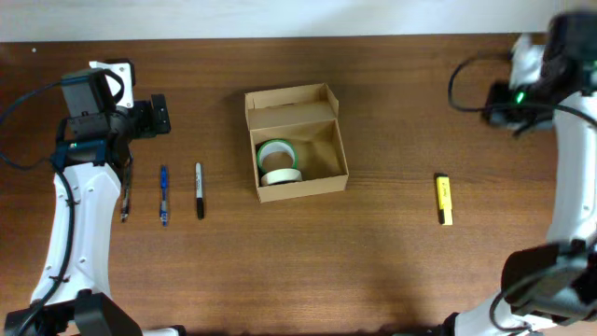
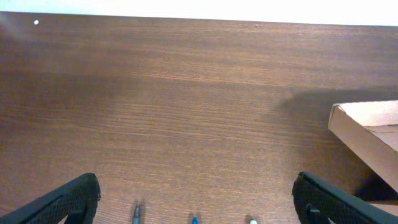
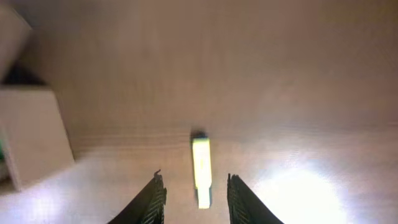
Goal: Pack container
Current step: 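Lower the right gripper onto the yellow highlighter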
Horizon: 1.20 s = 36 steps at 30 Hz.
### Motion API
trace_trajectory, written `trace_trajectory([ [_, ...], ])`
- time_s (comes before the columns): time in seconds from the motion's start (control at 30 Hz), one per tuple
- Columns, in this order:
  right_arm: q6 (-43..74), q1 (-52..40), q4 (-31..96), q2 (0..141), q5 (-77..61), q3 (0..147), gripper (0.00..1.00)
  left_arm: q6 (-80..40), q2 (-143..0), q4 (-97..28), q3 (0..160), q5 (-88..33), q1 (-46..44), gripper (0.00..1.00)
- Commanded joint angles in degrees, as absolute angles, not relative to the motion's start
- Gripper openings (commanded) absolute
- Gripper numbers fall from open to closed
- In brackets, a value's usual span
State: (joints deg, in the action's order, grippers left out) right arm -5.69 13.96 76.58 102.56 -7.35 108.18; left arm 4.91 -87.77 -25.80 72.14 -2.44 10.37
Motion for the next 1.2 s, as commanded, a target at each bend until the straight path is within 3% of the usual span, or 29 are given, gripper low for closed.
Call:
trace_trajectory([
  [0.0,-8.47,14.96,74.17,102.45,-13.19,96.77,0.33,4.38,-88.18,-25.78,73.34,-3.05,10.66,0.99],
  [0.27,-10.04,14.9,63.37,102.48,-11.86,77.67,0.51,4.4,-88.18,-25.78,73.34,-3.05,10.66,0.99],
  [0.53,-9.37,14.85,54.89,102.48,-8.34,68.31,0.5,4.38,-88.18,-25.78,73.34,-3.05,10.66,0.99],
  [1.17,-3.49,10.52,51.11,106.06,0.71,66.96,0.53,4.38,-88.18,-25.78,73.34,-3.05,10.66,0.99],
])
